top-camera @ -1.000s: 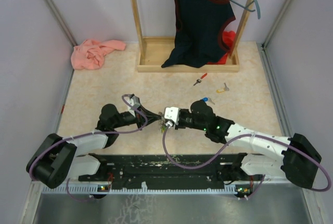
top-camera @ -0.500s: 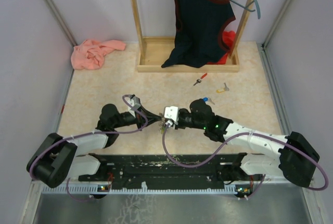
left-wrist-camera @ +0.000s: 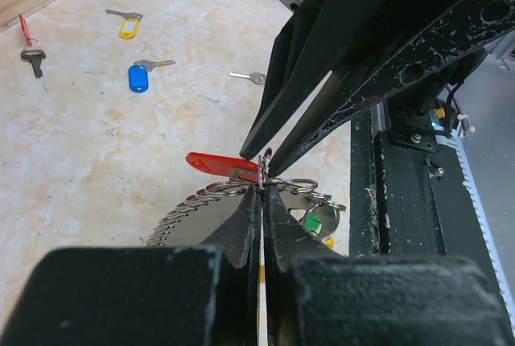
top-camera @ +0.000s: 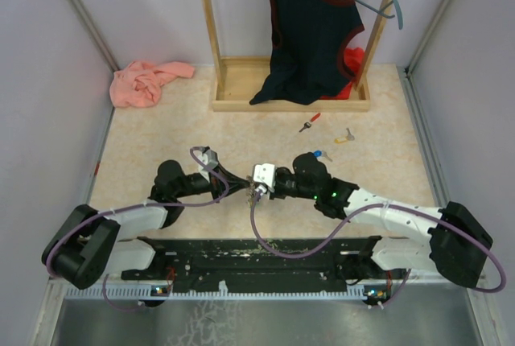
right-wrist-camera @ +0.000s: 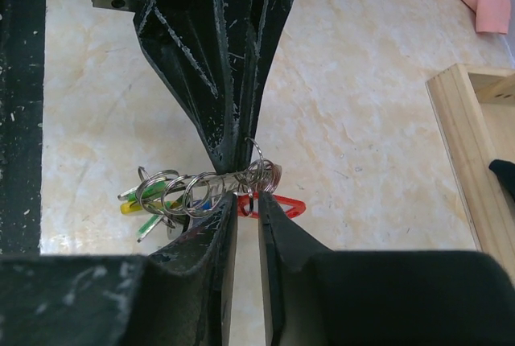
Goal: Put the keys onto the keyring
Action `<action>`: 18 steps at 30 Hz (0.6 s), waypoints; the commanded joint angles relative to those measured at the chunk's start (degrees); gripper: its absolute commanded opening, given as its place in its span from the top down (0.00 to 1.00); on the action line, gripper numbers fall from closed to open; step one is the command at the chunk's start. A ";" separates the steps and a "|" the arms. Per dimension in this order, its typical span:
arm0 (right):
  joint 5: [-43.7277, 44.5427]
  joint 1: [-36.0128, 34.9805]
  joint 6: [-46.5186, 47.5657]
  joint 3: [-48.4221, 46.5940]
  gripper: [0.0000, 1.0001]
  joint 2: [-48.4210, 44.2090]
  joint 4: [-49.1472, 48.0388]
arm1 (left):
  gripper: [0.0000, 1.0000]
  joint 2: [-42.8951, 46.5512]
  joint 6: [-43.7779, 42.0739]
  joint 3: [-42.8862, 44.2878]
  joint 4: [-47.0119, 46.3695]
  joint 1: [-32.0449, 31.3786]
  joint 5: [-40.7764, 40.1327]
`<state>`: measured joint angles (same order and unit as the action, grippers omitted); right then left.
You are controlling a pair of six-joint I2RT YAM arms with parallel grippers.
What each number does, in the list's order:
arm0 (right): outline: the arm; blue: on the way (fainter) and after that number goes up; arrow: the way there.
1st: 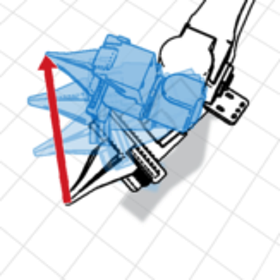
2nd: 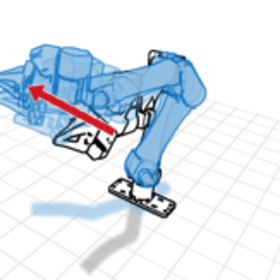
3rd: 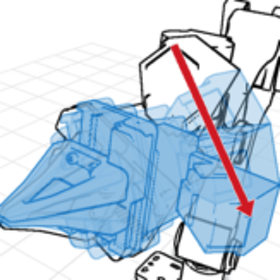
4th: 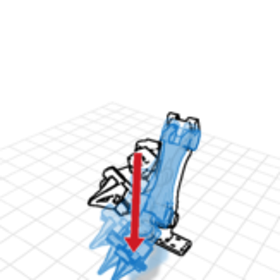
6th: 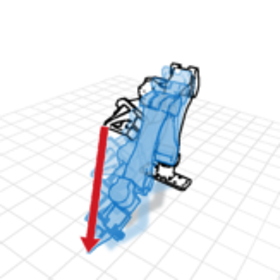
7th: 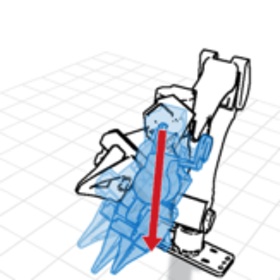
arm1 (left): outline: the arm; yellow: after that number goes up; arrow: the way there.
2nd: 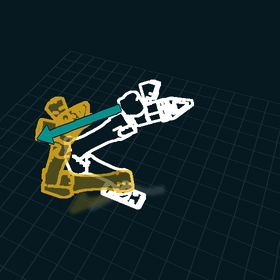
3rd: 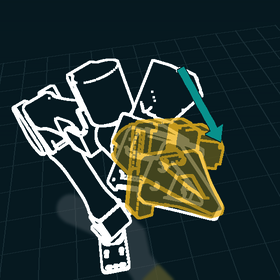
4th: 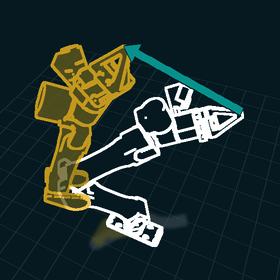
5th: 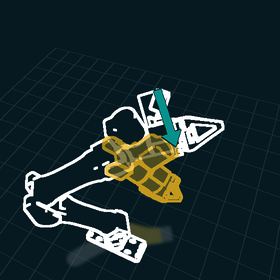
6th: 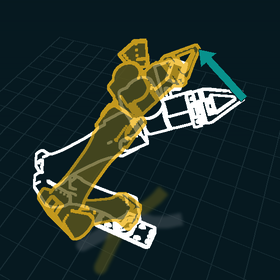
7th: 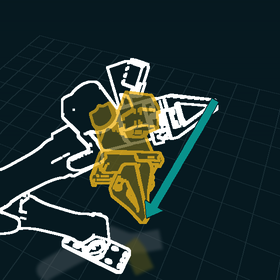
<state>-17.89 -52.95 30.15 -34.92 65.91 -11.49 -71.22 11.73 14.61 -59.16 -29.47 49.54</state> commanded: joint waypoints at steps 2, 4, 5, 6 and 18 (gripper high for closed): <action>-1.78 0.47 -0.67 -2.65 0.88 0.46 -1.35 | 0.99 0.08 -0.03 1.73 -3.04 0.17 0.64; -1.65 0.46 -0.39 -2.85 0.94 0.56 -0.67 | 0.99 0.13 0.91 1.57 -3.71 0.16 -0.52; -1.44 0.47 -0.23 -2.92 0.99 0.54 -0.26 | 0.99 0.21 1.39 1.48 -4.00 0.19 -1.33; -1.30 0.47 -0.04 -3.00 1.00 0.50 0.13 | 0.99 0.23 1.95 1.52 -4.07 0.16 -1.93; 3.09 0.43 5.18 -7.60 1.00 -0.88 6.57 | 0.90 0.07 3.19 1.39 -3.06 0.13 -4.52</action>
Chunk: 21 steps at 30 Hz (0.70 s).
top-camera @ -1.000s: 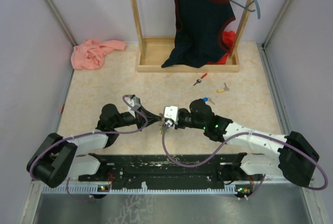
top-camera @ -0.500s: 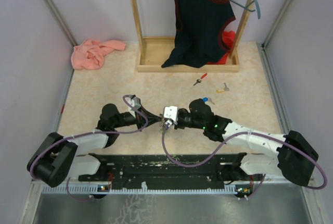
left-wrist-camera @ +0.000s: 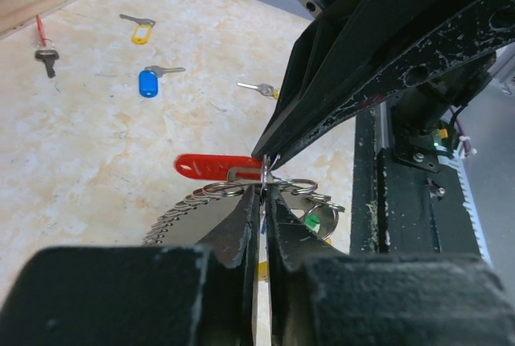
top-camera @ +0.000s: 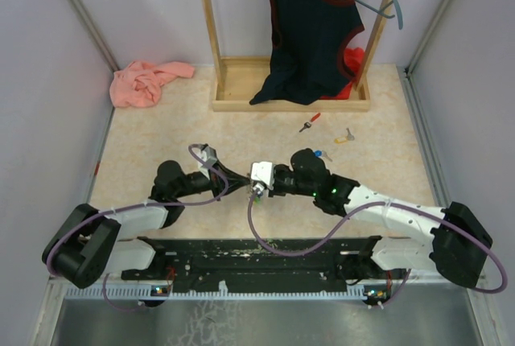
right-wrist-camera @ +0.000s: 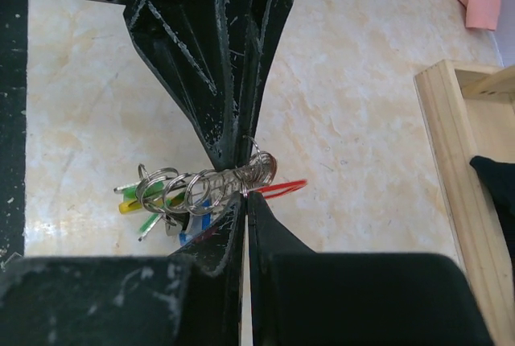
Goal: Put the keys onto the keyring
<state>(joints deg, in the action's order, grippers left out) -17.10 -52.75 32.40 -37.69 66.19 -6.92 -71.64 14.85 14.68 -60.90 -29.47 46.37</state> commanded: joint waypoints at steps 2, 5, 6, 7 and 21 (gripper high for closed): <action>2.70 0.28 3.86 -6.03 1.00 -1.16 3.68 | 0.80 0.66 -0.37 1.17 -0.80 0.18 -1.47; 2.82 0.26 4.75 -7.42 1.00 -0.76 5.23 | 0.73 0.72 -1.03 1.01 -0.56 0.24 -1.36; 2.71 0.28 4.97 -7.81 1.00 -0.62 5.77 | 0.71 0.73 -1.38 1.01 -0.31 0.29 -1.32; 2.73 0.18 5.25 -8.14 1.00 -0.47 6.24 | 0.68 0.71 -1.79 0.97 -0.20 0.29 -1.33; 1.09 0.11 7.33 -10.91 1.00 0.82 10.53 | 0.64 -0.89 -12.08 4.17 2.66 1.09 5.20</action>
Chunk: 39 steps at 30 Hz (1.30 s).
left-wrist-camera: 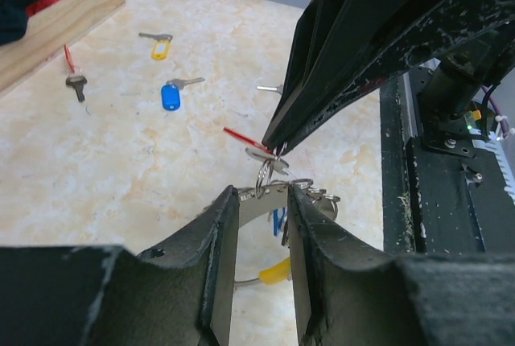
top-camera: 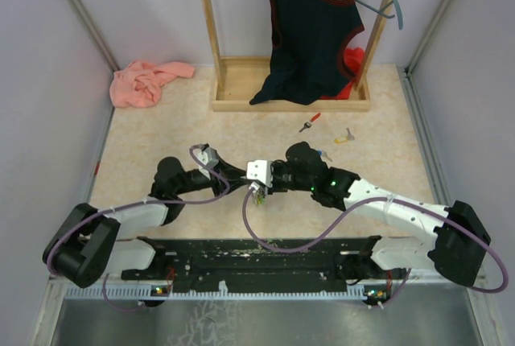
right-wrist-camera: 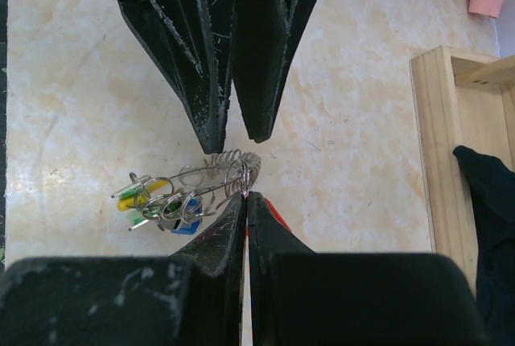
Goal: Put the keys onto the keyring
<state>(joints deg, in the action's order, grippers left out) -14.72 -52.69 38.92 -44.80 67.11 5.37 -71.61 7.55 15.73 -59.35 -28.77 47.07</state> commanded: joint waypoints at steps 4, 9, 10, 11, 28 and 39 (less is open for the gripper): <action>-1.50 0.04 0.97 -3.88 1.00 -0.12 -1.70 | 0.64 -3.40 -8.00 5.91 3.86 0.38 9.55; -1.53 0.04 1.10 -4.06 1.00 -0.29 -1.49 | 0.66 -5.88 -10.50 8.21 7.08 0.39 11.18; -1.68 0.04 1.15 -4.07 1.00 -0.30 -1.54 | 0.67 -6.17 -10.80 8.65 7.64 0.39 11.22; -1.82 0.04 1.11 -4.03 1.00 -0.29 -1.57 | 0.68 -6.41 -10.89 8.93 7.97 0.39 11.26; 2.15 0.00 0.21 -0.82 1.00 -3.07 -3.77 | 0.99 -6.27 -8.90 9.18 8.56 0.36 8.13; 3.51 -0.82 -2.67 5.10 1.00 -5.43 -5.92 | 0.99 -0.62 3.25 7.24 4.72 0.17 -0.36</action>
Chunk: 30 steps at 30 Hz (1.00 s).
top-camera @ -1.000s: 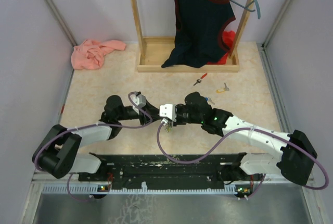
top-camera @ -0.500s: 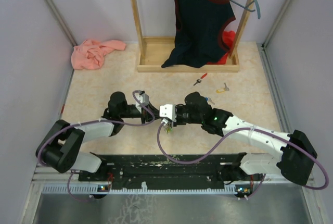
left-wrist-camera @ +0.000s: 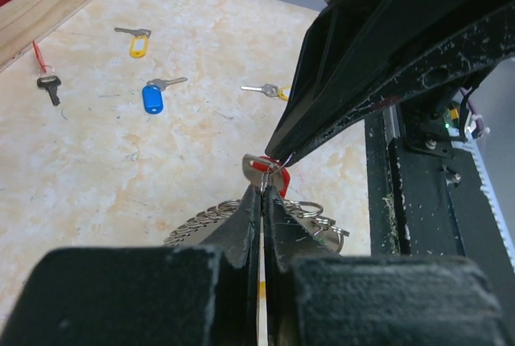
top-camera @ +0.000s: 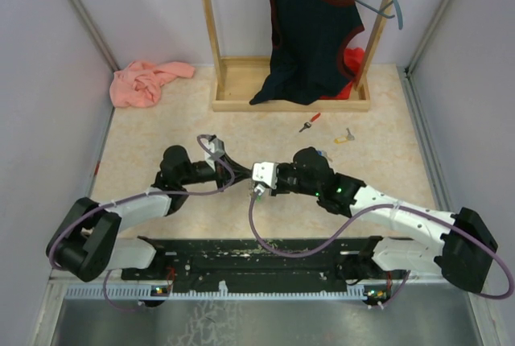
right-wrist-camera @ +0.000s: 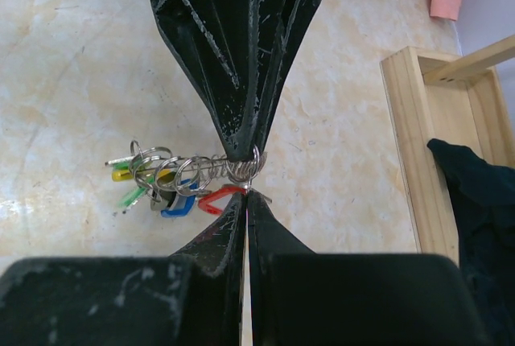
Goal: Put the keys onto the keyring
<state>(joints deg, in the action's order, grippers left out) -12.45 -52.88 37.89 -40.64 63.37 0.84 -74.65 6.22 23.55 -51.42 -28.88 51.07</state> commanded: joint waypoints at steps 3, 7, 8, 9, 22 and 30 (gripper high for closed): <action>0.26 -1.22 -1.89 0.93 1.00 -0.87 -1.91 | 0.99 3.79 6.77 -1.16 -3.34 0.08 -6.83; -0.70 -2.35 -2.28 0.72 1.00 0.92 -3.38 | 0.99 4.56 8.45 -2.10 -4.11 -0.71 -10.29; -0.72 -2.70 -2.29 0.54 1.00 1.26 -3.64 | 0.99 4.62 9.18 -2.51 -4.92 -0.96 -11.31; -0.74 -2.89 -2.34 0.48 1.00 1.66 -4.03 | 0.99 4.51 10.11 -3.04 -6.13 -1.15 -12.11; -1.86 -3.46 -1.94 -1.35 1.00 5.15 -4.24 | 0.99 2.31 17.07 -8.32 -20.73 -5.13 -24.95; 3.57 -3.09 -0.69 -2.33 1.00 2.13 -5.23 | 0.95 0.40 15.82 -9.11 -20.97 -5.60 -24.72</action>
<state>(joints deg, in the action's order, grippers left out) -10.28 -55.11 36.91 -39.86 67.88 -3.75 -73.95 22.46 14.87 -67.07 -34.37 28.64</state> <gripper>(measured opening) 0.005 0.012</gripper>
